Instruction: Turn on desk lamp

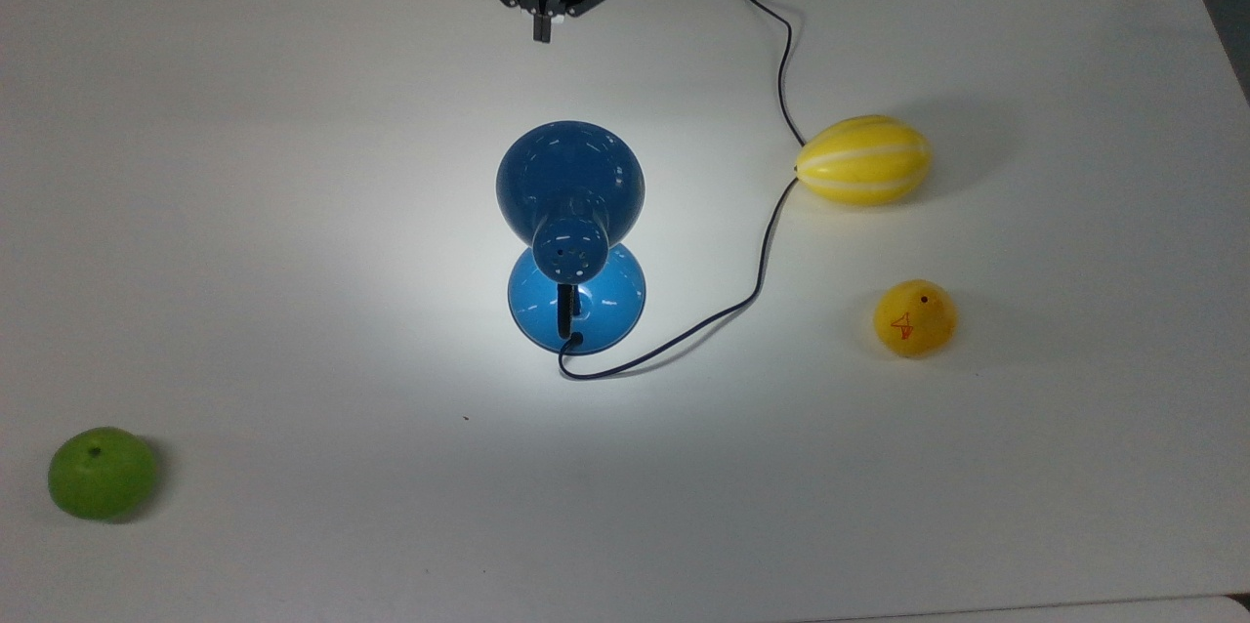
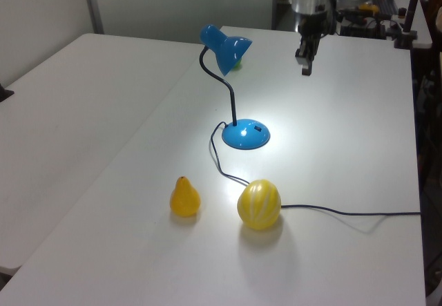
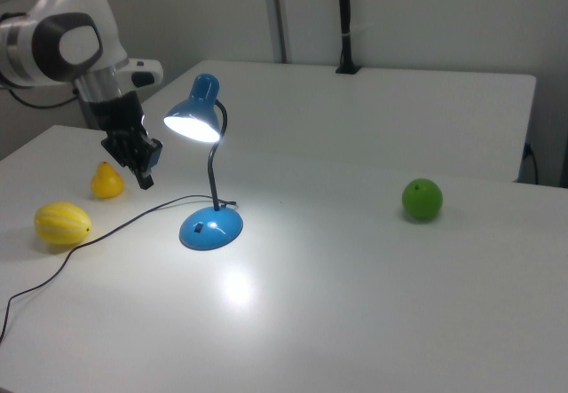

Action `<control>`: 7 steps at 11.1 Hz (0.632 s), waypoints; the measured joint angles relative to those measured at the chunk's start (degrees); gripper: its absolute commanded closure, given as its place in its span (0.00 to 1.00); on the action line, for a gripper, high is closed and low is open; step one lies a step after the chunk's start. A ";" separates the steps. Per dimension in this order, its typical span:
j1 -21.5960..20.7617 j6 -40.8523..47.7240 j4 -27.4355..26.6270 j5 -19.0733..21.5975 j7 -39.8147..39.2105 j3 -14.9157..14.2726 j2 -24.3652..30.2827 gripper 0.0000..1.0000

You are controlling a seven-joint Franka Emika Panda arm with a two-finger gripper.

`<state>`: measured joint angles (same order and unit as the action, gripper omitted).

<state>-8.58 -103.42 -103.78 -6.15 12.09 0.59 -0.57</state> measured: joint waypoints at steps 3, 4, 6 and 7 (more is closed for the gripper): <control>0.23 6.34 6.86 0.00 -2.33 -0.65 0.59 1.00; 0.26 7.64 7.93 0.00 -2.94 -0.80 0.58 1.00; 0.26 8.29 8.58 0.23 -3.06 -0.81 0.57 0.27; 0.27 8.30 8.58 0.42 -3.06 -0.95 0.55 0.17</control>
<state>-8.31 -95.12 -95.20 -5.73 9.04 -0.37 -0.02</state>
